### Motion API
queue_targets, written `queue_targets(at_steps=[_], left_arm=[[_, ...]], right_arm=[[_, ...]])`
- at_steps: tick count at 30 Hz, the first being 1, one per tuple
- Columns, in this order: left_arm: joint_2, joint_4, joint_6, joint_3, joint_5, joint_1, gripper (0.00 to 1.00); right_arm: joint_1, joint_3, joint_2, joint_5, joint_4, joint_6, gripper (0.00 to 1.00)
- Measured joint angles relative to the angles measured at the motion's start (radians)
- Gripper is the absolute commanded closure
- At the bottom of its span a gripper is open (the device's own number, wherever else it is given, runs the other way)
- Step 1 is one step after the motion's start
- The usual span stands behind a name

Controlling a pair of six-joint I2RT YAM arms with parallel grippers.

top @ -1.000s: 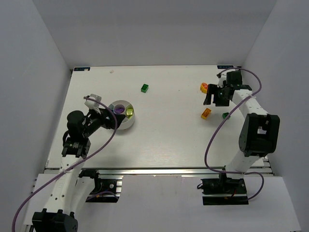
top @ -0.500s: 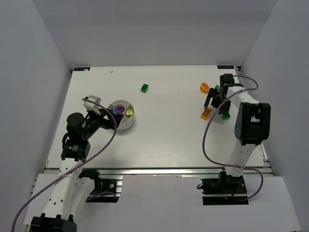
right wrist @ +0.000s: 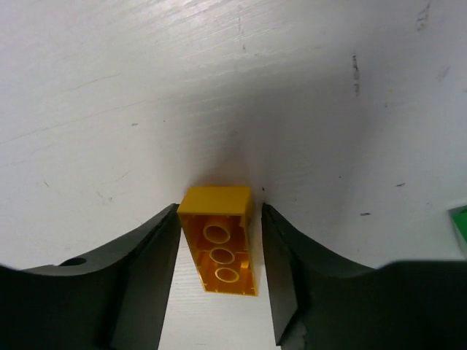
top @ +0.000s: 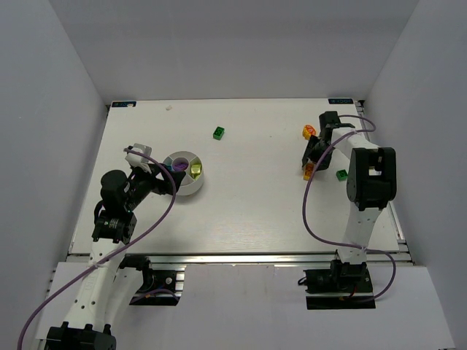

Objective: Sort the legos into containers by color

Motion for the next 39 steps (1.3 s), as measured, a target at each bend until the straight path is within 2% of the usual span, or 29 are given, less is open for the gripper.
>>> queue_targets(at_steps=[4,5,7,10,14,17,20,24,28,33,39], left_arm=[[0.0,0.0,0.0,0.0,-0.005,0.0,0.07],[0.0,0.0,0.0,-0.001,-0.005,0.0,0.07],[0.0,0.0,0.0,-0.001,-0.006,0.0,0.07],[-0.002,0.0,0.0,-0.001,-0.008,0.0,0.07],[-0.011,0.001,0.0,-0.003,-0.025,0.0,0.07],[-0.027,0.0,0.0,-0.016,-0.056,0.001,0.07],[-0.041,0.0,0.0,-0.024,-0.106,0.009,0.07],[-0.074,-0.001,-0.001,-0.037,-0.182,0.013,0.07],[-0.104,0.0,-0.002,-0.047,-0.241,0.013,0.07],[-0.105,0.0,-0.002,-0.047,-0.28,0.013,0.07],[-0.1,0.0,-0.002,-0.047,-0.305,0.013,0.07]], right_arm=[[0.0,0.0,0.0,-0.009,0.001,0.013,0.76],[0.0,0.0,0.0,-0.015,0.002,0.015,0.9],[0.0,0.0,-0.001,-0.025,0.002,0.006,1.0],[0.004,0.0,-0.005,-0.066,0.017,-0.032,1.0],[0.048,0.072,-0.008,-0.213,0.032,-0.168,1.0],[0.139,0.217,-0.008,-0.35,0.053,-0.326,1.0],[0.253,0.343,-0.008,-0.472,0.144,-0.452,1.0],[0.387,0.407,-0.005,-0.594,0.286,-0.539,1.0],[0.483,0.43,0.045,-0.692,0.451,-0.541,1.0],[0.54,0.589,0.221,-0.727,0.589,-0.465,1.0],[0.586,0.615,0.316,-0.736,0.692,-0.411,1.0]])
